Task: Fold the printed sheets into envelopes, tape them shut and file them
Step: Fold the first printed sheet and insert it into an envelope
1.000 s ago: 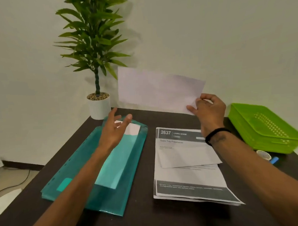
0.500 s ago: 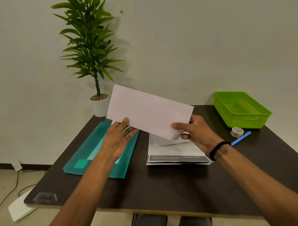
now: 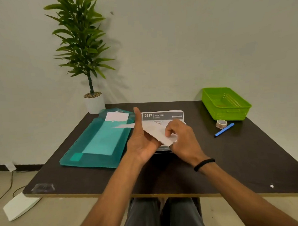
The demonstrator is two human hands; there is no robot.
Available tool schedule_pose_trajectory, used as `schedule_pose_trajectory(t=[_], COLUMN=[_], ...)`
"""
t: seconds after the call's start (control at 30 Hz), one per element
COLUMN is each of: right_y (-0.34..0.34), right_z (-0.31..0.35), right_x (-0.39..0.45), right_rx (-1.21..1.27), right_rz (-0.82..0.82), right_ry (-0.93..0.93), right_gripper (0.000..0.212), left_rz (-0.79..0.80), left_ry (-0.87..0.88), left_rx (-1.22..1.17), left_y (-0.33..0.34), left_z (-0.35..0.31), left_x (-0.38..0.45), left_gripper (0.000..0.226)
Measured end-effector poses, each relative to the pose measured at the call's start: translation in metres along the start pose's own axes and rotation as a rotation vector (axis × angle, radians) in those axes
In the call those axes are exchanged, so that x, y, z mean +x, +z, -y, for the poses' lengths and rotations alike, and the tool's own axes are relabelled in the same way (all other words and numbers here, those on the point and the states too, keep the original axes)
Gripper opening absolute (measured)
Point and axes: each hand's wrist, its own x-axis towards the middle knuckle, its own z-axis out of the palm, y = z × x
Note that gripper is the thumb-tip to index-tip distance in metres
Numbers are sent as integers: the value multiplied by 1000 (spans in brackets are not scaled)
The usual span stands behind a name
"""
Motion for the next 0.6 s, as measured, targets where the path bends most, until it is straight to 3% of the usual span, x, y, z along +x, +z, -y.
schedule_pose_trajectory(t=[0.13, 0.33, 0.43, 0.6], right_y=[-6, -28, -30, -16], right_z=[-6, -24, -27, -28], right_x=[0, -5, -6, -1], right_rx=[-155, 9, 133, 207], right_rz=[127, 242, 220, 121], right_ry=[-80, 125, 274, 406], right_gripper=[40, 60, 55, 46], left_rz=[-210, -271, -276, -304], left_ry=[52, 173, 237, 270], left_rx=[69, 276, 438, 576], left_y=[-3, -16, -16, -17], left_z=[10, -2, -7, -12], left_x=[8, 11, 14, 22], left_gripper=[58, 37, 20, 20])
